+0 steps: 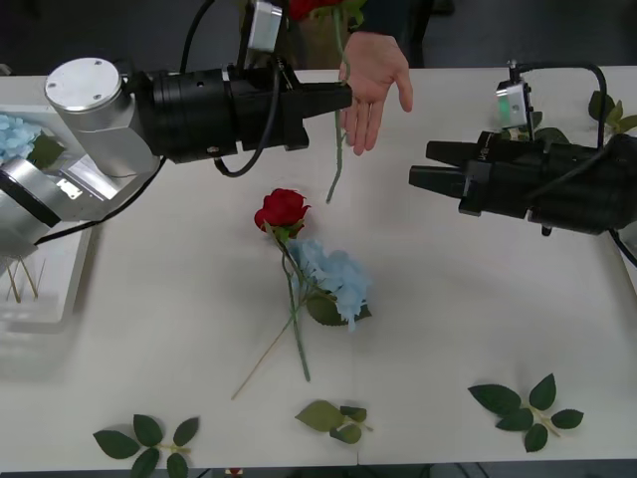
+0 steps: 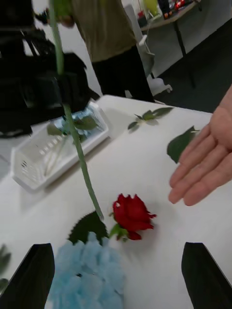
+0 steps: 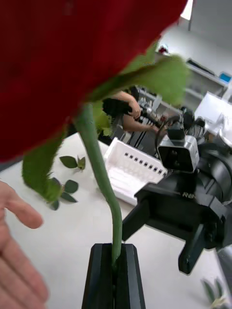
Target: Place the red flowers into the right box and the blue flowers into the left box. If a person shows an open palm, hand one flower to the person first, then continue sorting.
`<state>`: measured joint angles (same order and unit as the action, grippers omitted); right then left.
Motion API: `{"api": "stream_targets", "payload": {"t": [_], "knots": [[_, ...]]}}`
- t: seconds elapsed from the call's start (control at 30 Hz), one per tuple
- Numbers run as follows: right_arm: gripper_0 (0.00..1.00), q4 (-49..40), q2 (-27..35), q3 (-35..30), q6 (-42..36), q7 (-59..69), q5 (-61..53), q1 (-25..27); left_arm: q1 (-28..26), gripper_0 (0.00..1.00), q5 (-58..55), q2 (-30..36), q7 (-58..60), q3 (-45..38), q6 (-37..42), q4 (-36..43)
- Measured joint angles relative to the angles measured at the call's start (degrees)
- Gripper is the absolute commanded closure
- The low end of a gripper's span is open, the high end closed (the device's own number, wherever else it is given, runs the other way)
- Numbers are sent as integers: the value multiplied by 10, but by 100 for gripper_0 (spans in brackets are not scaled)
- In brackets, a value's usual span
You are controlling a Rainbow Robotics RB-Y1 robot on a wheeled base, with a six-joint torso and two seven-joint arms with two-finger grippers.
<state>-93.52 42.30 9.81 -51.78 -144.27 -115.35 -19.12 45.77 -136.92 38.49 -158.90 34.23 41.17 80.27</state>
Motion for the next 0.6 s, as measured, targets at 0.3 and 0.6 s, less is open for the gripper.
{"api": "stream_targets", "payload": {"t": [0.3,0.6], "knots": [[24,0,-43,0,-10,-42,-61,28,-16,100,-7,-40,64,0,-37,0],[23,0,-80,47,71,-101,-61,26,-16,100,-7,-40,64,0,-39,-1]]}}
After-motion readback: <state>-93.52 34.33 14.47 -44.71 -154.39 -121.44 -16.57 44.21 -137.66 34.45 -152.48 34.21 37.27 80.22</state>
